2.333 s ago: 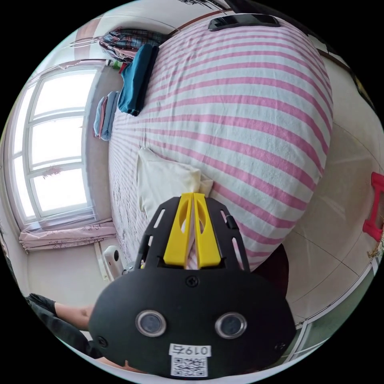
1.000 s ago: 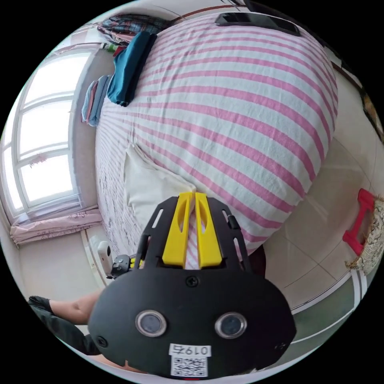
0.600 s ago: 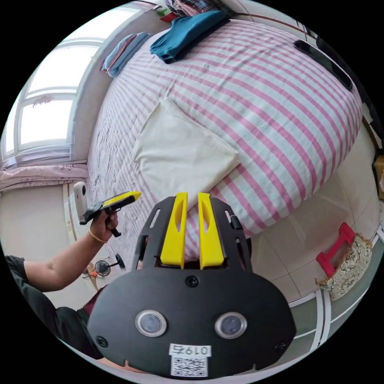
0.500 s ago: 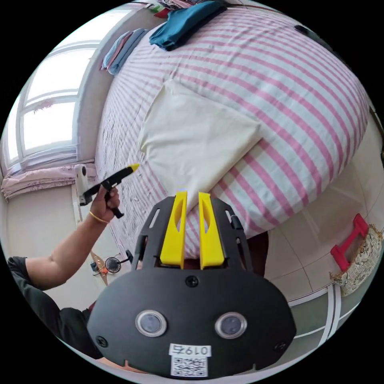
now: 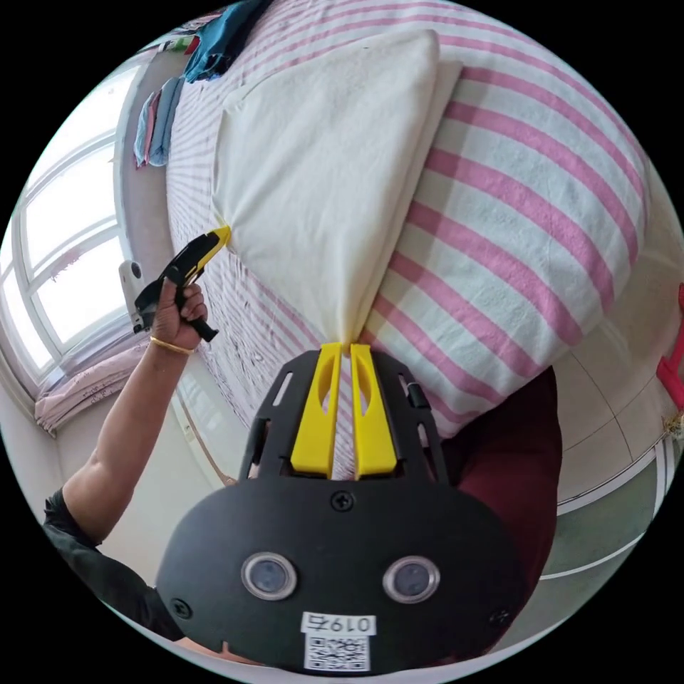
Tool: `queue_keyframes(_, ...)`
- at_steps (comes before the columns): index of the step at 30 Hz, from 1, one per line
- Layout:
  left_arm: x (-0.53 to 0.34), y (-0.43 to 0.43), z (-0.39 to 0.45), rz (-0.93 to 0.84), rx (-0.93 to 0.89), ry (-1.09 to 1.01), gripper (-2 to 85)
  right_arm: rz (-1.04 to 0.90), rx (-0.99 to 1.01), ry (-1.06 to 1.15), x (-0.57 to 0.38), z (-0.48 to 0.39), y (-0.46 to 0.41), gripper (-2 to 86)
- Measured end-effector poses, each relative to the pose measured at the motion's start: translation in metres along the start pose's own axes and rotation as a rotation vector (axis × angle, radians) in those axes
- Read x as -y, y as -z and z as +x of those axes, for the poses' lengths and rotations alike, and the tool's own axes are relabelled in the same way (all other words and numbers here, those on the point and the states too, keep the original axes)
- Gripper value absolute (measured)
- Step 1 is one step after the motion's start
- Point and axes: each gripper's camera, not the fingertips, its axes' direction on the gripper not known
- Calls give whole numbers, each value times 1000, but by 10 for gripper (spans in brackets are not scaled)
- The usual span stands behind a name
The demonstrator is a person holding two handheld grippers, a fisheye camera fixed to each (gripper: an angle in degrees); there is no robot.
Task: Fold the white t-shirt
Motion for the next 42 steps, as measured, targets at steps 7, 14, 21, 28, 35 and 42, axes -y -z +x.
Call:
queue_keyframes(7,-19,-10,16,-31,22,-49,5,-27,-117,90,-46,-4,-1,-7)
queue_keyframes(14,-44,-18,43,-99,49,-91,6,-97,-186,145,-89,-5,-4,14)
queue_keyframes(21,-92,15,80,-30,28,-111,6,-65,-350,340,-181,-16,34,-4)
queue_keyframes(28,-219,48,188,24,35,-212,6,142,-827,701,-317,-73,88,-7)
queue_keyframes(35,-375,54,307,127,214,-41,5,371,-959,665,-404,-75,116,-7)
queue_keyframes(42,-437,47,375,145,250,-10,7,242,-810,920,-425,-66,134,-9)
